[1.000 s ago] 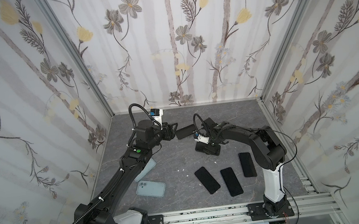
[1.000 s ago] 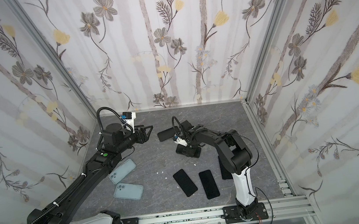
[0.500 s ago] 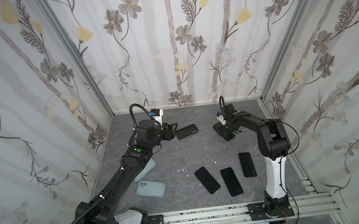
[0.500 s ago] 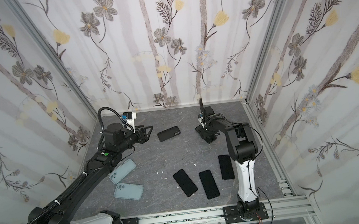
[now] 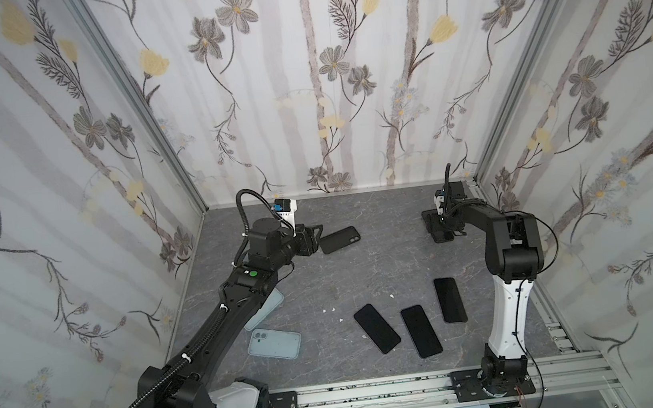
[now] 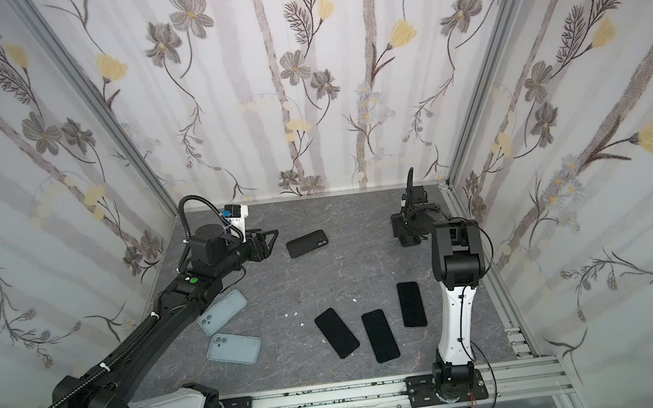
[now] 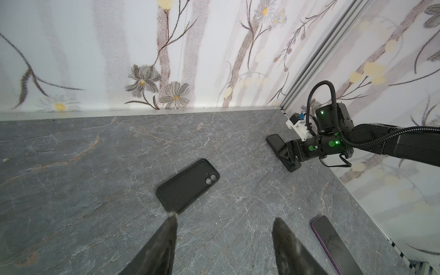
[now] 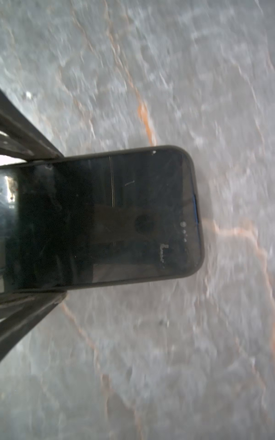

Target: Put the phone into the phone case

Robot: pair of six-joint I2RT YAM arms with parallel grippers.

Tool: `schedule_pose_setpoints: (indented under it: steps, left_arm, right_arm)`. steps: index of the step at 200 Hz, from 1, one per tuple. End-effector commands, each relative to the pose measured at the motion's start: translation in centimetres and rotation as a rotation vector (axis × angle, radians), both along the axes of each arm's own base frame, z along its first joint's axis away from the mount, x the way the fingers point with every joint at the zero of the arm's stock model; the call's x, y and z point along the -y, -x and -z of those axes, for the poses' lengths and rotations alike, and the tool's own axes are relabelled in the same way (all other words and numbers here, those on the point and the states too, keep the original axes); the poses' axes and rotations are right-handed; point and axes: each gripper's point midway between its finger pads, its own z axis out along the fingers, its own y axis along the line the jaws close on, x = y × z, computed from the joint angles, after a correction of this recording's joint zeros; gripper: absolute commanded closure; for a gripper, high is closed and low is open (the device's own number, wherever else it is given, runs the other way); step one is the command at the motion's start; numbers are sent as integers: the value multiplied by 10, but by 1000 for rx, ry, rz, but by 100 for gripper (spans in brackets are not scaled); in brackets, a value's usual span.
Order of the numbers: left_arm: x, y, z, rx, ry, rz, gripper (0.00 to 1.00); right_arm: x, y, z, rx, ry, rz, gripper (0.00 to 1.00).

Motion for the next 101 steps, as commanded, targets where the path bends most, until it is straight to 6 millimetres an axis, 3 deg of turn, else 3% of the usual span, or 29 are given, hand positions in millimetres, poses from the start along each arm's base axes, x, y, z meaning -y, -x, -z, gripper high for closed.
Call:
schedule_pose_setpoints:
  steps: [1, 45, 77, 101]
  left_arm:
    - [0, -2, -5, 19, 7, -1, 37]
    - [0, -1, -6, 16, 10, 1, 37]
    - [0, -1, -8, 20, 12, -1, 37]
    - [0, -1, -10, 22, 17, -1, 37]
  right_arm:
    - [19, 53, 31, -228, 72, 59, 18]
    - [15, 41, 7, -163, 47, 59, 8]
    - [16, 26, -28, -79, 54, 65, 3]
    - [3, 17, -61, -5, 23, 30, 1]
